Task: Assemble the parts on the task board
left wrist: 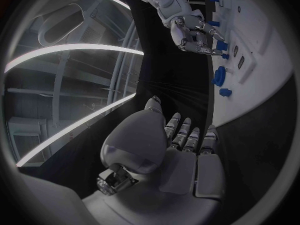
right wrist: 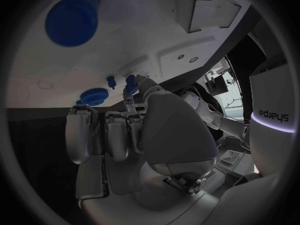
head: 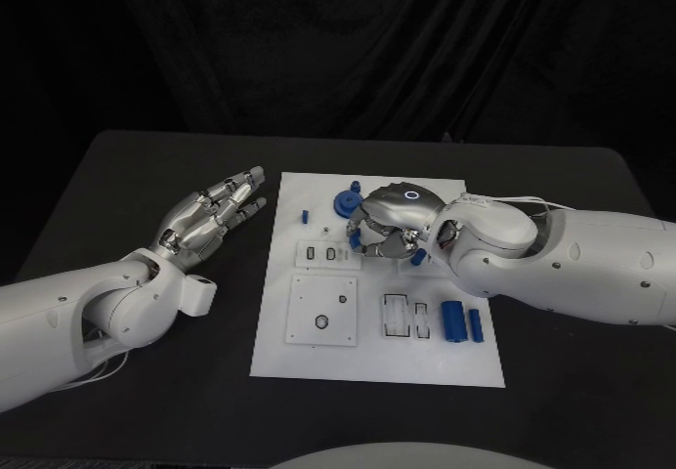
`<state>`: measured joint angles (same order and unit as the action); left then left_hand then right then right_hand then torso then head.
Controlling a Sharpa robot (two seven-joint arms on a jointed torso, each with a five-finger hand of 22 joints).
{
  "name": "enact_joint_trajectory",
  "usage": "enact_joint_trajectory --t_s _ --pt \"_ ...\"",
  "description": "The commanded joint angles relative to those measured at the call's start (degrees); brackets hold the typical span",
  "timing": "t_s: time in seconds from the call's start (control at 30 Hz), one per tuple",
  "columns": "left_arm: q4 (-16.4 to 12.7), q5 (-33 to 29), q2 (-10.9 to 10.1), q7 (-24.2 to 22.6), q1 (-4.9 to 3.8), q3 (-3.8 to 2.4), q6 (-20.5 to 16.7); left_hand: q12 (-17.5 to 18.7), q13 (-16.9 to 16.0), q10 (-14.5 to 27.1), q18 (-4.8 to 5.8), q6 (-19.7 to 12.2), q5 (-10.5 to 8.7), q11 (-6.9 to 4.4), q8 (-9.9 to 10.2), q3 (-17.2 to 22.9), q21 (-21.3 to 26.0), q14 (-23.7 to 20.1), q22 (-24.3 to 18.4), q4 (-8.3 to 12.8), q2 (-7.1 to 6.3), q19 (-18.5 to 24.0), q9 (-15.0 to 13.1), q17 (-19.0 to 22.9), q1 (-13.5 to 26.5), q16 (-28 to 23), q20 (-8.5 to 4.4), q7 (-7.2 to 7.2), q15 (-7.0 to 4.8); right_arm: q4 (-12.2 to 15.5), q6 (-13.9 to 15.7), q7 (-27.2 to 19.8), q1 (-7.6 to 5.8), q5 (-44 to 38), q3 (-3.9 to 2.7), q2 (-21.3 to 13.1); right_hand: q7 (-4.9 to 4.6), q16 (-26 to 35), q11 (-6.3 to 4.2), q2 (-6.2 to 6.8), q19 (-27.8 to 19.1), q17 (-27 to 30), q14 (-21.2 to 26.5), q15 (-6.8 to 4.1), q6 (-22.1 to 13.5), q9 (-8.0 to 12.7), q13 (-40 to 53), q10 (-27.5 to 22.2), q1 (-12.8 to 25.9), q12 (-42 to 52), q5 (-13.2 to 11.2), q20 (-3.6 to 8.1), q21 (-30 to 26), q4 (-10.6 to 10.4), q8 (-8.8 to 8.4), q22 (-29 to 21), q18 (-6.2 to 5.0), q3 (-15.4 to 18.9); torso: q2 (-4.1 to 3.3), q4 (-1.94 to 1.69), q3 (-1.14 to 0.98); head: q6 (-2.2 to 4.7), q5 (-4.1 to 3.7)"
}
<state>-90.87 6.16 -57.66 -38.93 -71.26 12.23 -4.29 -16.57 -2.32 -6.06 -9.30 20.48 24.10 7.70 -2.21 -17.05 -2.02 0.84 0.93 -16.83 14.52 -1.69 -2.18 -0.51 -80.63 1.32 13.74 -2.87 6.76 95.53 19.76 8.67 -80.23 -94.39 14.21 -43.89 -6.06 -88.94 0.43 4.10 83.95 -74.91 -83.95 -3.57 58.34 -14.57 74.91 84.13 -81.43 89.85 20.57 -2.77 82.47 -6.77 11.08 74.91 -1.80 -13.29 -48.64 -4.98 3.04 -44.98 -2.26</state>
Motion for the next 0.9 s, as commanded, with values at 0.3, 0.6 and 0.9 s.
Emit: enact_joint_trajectory --t_s 0.3,0.6,0.9 --pt "0.17 -0.42 0.26 -9.49 0.07 -0.05 0.86 -0.24 0.05 0.1 -1.05 -0.03 0.69 0.39 0.02 0.0 -0.17 0.12 0.06 0.17 0.22 0.04 -0.05 0.04 -0.17 -0.06 0.48 0.19 0.29 -0.3 -2.61 1.6 0.4 -0.72 -0.04 0.65 0.66 0.28 0.59 -0.1 1.52 -13.46 -5.63 0.68 0.76 -2.74 15.09 5.87 0.31 0.15 -0.37 -0.45 -0.47 0.3 0.48 11.08 -0.41 0.0 -0.1 0.18 -0.11 -0.21 0.19" --pt "0.29 -0.42 0.26 -9.34 0.07 -0.05 0.79 -0.23 0.05 0.11 -1.05 -0.09 0.83 0.38 0.03 0.05 -0.16 0.11 0.06 0.19 0.21 0.05 -0.05 0.05 -0.29 -0.07 0.47 0.17 0.28 -0.37 -3.55 1.15 0.53 -0.72 -0.04 0.8 0.28 0.29 0.93 0.26 1.56 -13.46 -5.63 1.04 -1.0 -2.87 15.09 5.87 2.08 0.15 -2.84 -0.89 -0.54 0.0 -0.65 11.14 -0.42 0.64 -0.07 0.12 -0.08 -0.4 0.24" --pt "0.4 -0.42 0.29 -9.22 0.08 -0.05 0.76 -0.18 0.06 0.14 -1.05 -0.2 0.92 0.37 0.04 0.09 -0.15 0.09 0.05 0.21 0.19 0.06 -0.03 0.05 -0.4 -0.09 0.47 0.12 0.27 -0.43 -5.22 1.31 0.56 -0.72 -0.04 0.87 -0.34 0.5 0.7 0.95 1.4 -13.2 -5.56 0.89 -5.42 -1.97 15.09 5.87 3.58 0.15 -6.44 -0.88 -1.02 -0.25 -3.53 11.04 -0.54 1.33 -0.04 0.09 -0.02 -0.5 0.29"
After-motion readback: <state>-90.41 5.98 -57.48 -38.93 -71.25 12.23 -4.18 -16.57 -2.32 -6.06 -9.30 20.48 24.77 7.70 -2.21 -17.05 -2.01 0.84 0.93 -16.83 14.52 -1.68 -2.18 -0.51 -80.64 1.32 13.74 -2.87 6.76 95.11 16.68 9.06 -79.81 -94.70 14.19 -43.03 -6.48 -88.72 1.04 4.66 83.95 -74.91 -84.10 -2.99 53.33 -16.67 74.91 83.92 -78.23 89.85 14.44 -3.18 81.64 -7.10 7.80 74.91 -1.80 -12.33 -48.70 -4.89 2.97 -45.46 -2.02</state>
